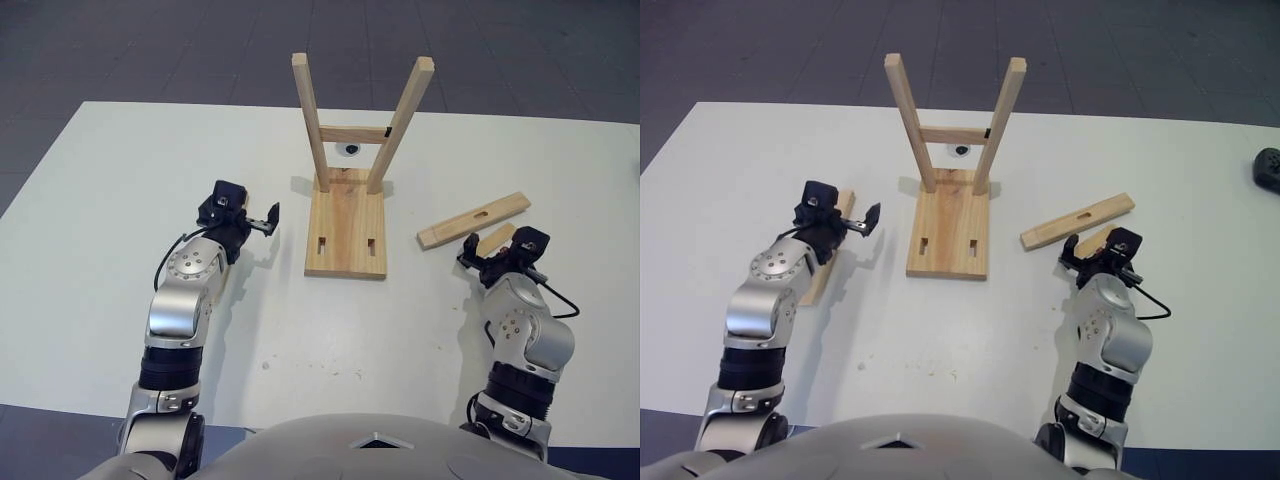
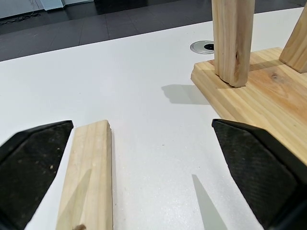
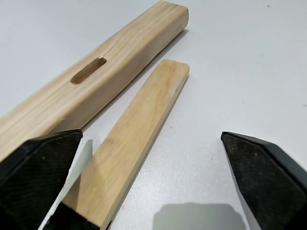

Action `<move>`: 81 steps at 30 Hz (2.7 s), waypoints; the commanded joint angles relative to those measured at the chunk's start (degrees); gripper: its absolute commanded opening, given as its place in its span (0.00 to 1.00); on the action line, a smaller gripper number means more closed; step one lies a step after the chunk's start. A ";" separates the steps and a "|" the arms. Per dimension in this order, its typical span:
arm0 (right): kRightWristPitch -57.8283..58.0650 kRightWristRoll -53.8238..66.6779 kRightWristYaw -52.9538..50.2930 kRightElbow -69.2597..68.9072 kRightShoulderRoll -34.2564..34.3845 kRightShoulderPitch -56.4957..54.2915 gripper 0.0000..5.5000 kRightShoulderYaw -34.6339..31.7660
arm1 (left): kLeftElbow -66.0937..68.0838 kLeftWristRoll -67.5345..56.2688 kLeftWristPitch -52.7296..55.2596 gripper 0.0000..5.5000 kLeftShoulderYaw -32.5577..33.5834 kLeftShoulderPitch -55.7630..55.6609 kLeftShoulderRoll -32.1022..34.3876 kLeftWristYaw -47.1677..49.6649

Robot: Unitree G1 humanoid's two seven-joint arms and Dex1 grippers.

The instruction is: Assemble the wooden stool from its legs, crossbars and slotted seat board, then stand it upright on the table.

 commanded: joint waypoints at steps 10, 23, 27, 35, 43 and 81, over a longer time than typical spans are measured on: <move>4.19 -1.07 -1.14 -0.71 0.88 2.06 0.62 -1.02 | 0.20 0.79 0.35 0.98 0.31 0.55 0.40 0.50; 4.38 -1.40 -1.11 -1.31 0.52 1.26 0.25 -2.79 | 0.52 0.96 0.10 0.98 0.18 0.67 0.73 0.35; 1.72 -2.01 0.64 -0.93 -0.87 1.30 0.24 -1.29 | 0.57 1.06 -0.04 0.98 -0.10 0.77 0.46 0.45; -26.48 -11.21 12.37 -4.92 -13.44 -0.58 0.24 8.50 | -3.05 -5.90 2.38 0.98 7.27 -6.13 -2.55 0.61; -46.74 -11.49 30.30 -7.72 -22.51 -5.74 0.24 18.68 | -5.81 -52.32 21.43 0.98 24.97 -26.13 -9.85 4.18; -37.29 -5.57 36.24 -16.30 -16.73 -2.45 0.24 32.91 | -6.72 -77.10 14.64 0.35 8.75 -21.62 -4.34 17.30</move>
